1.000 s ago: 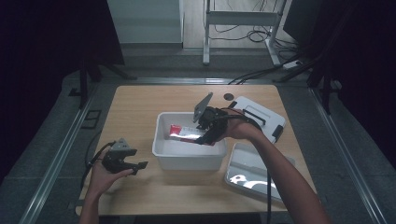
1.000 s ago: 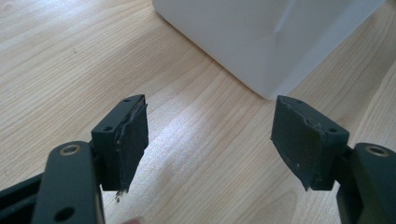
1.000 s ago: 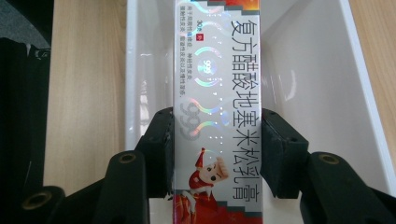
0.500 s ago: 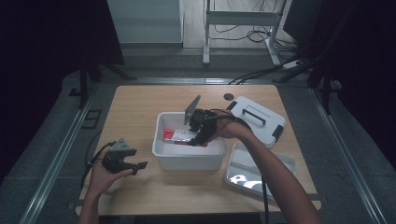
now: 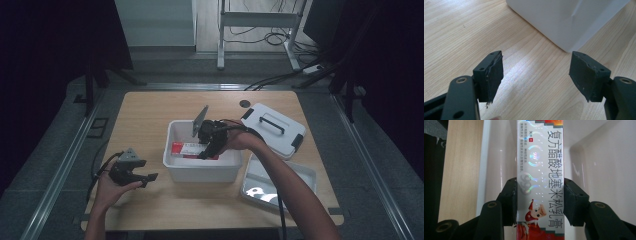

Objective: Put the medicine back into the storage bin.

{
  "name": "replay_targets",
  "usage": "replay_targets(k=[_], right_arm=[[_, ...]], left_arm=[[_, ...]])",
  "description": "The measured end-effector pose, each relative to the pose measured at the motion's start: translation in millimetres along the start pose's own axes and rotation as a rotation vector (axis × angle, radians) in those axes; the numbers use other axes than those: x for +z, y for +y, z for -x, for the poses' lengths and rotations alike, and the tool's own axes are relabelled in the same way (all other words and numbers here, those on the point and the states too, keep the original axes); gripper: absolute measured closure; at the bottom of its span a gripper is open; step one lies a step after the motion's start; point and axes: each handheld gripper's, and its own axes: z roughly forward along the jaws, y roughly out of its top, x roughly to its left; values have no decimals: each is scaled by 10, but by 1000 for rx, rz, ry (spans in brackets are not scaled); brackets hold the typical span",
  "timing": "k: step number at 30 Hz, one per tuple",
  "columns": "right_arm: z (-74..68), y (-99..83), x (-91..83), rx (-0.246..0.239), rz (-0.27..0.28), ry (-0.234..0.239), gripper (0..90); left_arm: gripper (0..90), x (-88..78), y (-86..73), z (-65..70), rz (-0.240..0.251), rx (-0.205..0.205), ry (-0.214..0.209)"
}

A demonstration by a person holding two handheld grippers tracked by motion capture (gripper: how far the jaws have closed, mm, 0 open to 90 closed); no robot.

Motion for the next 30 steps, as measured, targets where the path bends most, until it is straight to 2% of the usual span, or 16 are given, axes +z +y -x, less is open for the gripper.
replay_targets(k=[30], right_arm=[[65, 60, 323, -19, -65, 38, 513]], left_arm=[[275, -7, -14, -16, -1, -2, 1]])
